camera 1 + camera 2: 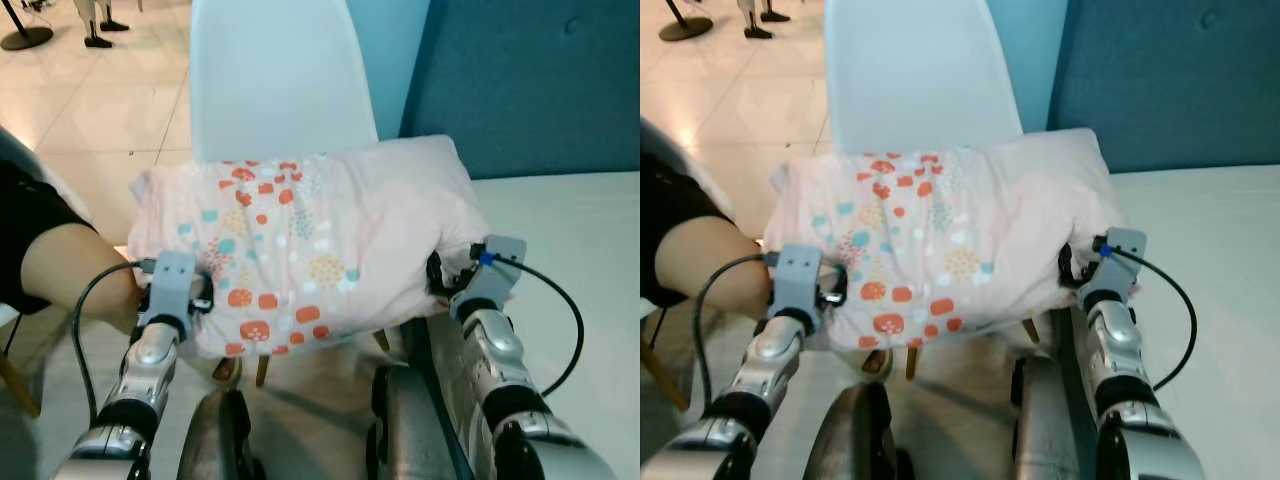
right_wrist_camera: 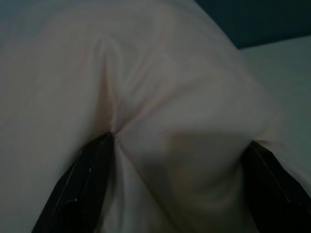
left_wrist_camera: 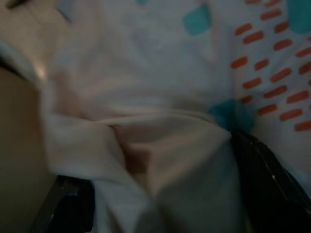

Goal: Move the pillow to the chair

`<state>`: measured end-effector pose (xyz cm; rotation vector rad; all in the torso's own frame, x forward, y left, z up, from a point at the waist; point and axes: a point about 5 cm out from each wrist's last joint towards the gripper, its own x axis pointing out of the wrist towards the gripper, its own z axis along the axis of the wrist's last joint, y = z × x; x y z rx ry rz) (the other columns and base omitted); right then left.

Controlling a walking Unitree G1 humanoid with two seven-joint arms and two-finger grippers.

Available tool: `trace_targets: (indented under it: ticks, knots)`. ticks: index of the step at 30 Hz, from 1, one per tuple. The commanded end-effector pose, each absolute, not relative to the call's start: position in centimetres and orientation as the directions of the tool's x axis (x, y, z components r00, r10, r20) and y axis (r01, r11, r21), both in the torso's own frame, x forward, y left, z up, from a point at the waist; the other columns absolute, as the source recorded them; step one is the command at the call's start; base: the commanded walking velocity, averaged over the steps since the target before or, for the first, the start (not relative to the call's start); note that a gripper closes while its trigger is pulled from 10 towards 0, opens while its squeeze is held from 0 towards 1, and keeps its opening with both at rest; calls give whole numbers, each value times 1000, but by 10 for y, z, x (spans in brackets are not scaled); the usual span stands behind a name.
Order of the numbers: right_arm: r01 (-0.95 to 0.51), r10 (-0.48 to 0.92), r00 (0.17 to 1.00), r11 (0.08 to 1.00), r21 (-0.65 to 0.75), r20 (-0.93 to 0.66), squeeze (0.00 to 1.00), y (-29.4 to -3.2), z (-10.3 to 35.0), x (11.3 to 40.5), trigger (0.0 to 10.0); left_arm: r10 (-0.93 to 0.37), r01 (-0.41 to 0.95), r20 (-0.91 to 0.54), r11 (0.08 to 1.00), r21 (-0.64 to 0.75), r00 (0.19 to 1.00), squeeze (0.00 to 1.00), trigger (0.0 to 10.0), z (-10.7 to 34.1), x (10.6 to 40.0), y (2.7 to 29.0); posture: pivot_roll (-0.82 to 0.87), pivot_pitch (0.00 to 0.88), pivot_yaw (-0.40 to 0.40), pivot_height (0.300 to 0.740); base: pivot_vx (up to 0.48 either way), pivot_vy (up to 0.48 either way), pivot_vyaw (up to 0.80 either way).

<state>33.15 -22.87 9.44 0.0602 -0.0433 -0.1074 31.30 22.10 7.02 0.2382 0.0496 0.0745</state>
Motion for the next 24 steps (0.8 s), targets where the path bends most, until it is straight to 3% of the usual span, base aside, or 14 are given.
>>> trace_targets:
  ticks: [1, 2, 3, 7, 8, 10, 13, 17, 19, 20, 23, 24]
  knots:
    - [91, -91, 994, 996, 6, 65, 1000, -225, 97, 328, 10000, 80, -72, -19, 959, 273, 997, 1000, 10000, 74, 308, 226, -55, 159, 29, 576, 0, 0, 0]
    - [86, -80, 992, 995, -59, 100, 0, -228, 102, 325, 10000, -3, 2, 2, 933, 359, 1000, 906, 10000, 79, 300, 226, -51, 164, 32, 576, 0, 0, 0]
    - [74, -65, 992, 993, -87, 107, 0, -230, 106, 326, 10000, -13, 11, 2, 934, 357, 1000, 0, 10000, 80, 296, 229, -58, 160, 33, 576, 0, 0, 0]
    - [76, -59, 992, 985, -153, 109, 0, -236, 112, 330, 10000, 2, 4, -17, 942, 334, 1000, 0, 10000, 81, 290, 237, -58, 159, 33, 576, 0, 0, 0]
    - [192, -154, 970, 960, -204, 188, 0, -249, 128, 333, 10000, -33, 56, -56, 884, 464, 998, 0, 10000, 82, 287, 247, -51, 152, 23, 576, 0, 0, 0]
    - [238, -190, 956, 948, -210, 225, 0, -254, 135, 333, 10000, -51, 80, -70, 852, 518, 996, 0, 10000, 83, 285, 250, -48, 150, 21, 576, 0, 0, 0]
    - [275, -251, 952, 953, -130, 178, 0, -261, 140, 336, 10000, 177, -132, -58, 882, 453, 983, 0, 10000, 100, 286, 284, -36, 130, 14, 576, 0, 0, 0]
    - [278, -232, 954, 919, -281, 188, 0, -261, 147, 336, 10000, 245, -162, -114, 861, 483, 963, 0, 10000, 108, 281, 298, -27, 115, 8, 576, 0, 0, 0]
    - [164, -160, 986, 983, -88, 44, 0, -251, 132, 340, 10000, 358, -345, 44, 849, 401, 933, 0, 10000, 129, 282, 303, -26, 124, 4, 576, 0, 0, 0]
    - [193, -186, 979, 977, -88, 78, 0, -251, 136, 339, 10000, 392, -401, 92, 865, 303, 915, 0, 10000, 137, 284, 302, -29, 121, 1, 576, 0, 0, 0]
    - [226, -214, 970, 969, -103, 115, 0, -252, 140, 338, 10000, 407, -422, 114, 875, 238, 906, 0, 10000, 141, 285, 300, -29, 121, 1, 576, 0, 0, 0]
    - [153, -158, 976, 987, 42, 149, 0, -235, 149, 344, 10000, 382, -360, 113, 917, -171, 917, 0, 10000, 151, 296, 279, -25, 114, -8, 576, 0, 0, 0]
